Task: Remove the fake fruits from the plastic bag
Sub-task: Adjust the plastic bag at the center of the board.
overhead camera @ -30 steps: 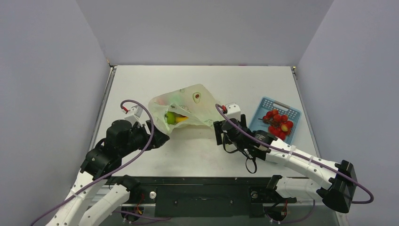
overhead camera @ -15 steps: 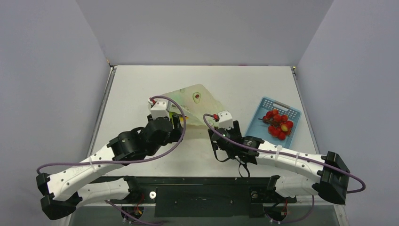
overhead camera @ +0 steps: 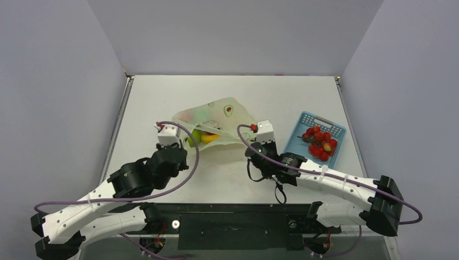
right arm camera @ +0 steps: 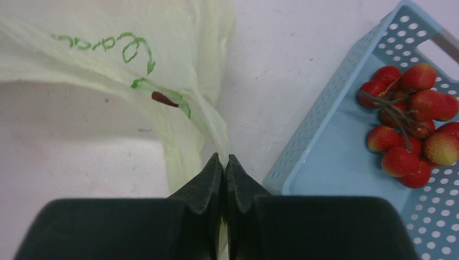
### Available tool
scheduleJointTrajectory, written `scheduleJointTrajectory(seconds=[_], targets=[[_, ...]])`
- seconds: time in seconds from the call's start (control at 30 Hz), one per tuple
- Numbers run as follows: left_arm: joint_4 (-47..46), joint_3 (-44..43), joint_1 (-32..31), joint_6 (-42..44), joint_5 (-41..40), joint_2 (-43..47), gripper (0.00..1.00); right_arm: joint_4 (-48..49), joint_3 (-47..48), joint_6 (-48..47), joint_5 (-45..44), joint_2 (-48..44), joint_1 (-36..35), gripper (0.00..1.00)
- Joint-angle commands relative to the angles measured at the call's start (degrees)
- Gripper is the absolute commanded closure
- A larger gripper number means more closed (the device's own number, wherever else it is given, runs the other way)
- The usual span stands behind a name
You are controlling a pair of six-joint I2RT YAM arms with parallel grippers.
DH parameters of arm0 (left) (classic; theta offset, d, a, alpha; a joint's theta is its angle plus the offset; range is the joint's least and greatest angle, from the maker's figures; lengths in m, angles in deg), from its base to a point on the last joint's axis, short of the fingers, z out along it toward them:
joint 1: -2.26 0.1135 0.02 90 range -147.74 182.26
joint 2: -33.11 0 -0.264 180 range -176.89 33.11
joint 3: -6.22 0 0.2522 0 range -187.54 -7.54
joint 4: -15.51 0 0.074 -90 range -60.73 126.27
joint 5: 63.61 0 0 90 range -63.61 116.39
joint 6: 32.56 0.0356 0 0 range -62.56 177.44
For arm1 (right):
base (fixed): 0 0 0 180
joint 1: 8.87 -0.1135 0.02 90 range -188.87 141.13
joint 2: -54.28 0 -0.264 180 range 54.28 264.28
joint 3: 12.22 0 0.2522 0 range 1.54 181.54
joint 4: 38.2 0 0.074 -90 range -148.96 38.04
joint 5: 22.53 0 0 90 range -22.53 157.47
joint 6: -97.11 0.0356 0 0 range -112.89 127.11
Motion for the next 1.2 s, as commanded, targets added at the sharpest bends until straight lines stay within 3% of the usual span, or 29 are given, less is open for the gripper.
scheduleJointTrajectory(seconds=[0.0, 0.17, 0.3, 0.43, 0.6, 0.77, 0.9, 1.07, 1.17], targets=[[0.5, 5.6, 0.0, 0.0, 15.7, 7.3, 1.0, -1.0, 5.8, -2.6, 0.5, -8.2, 4.7, 1.0], [4.3, 9.0, -0.1, -1.3, 23.8, 16.3, 1.0, -0.2, 6.8, -3.6, 7.0, -12.5, 8.5, 1.0], [-0.7, 11.6, -0.1, 1.2, 26.7, 25.7, 1.0, -0.5, 5.6, -1.1, 8.3, -11.4, 9.4, 1.0], [-4.0, 14.1, -0.1, 2.2, 28.6, 30.2, 1.0, -3.2, 7.0, 0.1, 8.4, -10.5, 9.3, 0.8], [-4.6, 14.1, -0.1, 3.3, 31.1, 26.5, 1.0, -9.1, 14.4, -2.3, 5.4, -11.1, 7.3, 0.53], [-4.7, 14.0, -0.1, 3.8, 32.4, 23.2, 1.0, -15.7, 26.5, -4.7, 0.4, -9.5, 1.9, 0.39], [-5.2, 14.6, -0.1, 3.5, 31.8, 24.6, 1.0, -14.4, 31.1, -5.2, 1.2, -6.5, -2.1, 0.37], [-5.4, 15.1, -0.2, 3.3, 31.1, 26.4, 1.0, 1.0, 24.4, -2.4, 16.5, -3.3, -3.4, 0.41], [-5.4, 15.1, -0.1, 3.1, 30.9, 26.3, 1.0, 11.5, 19.8, -0.4, 21.7, 1.7, -4.3, 0.59]])
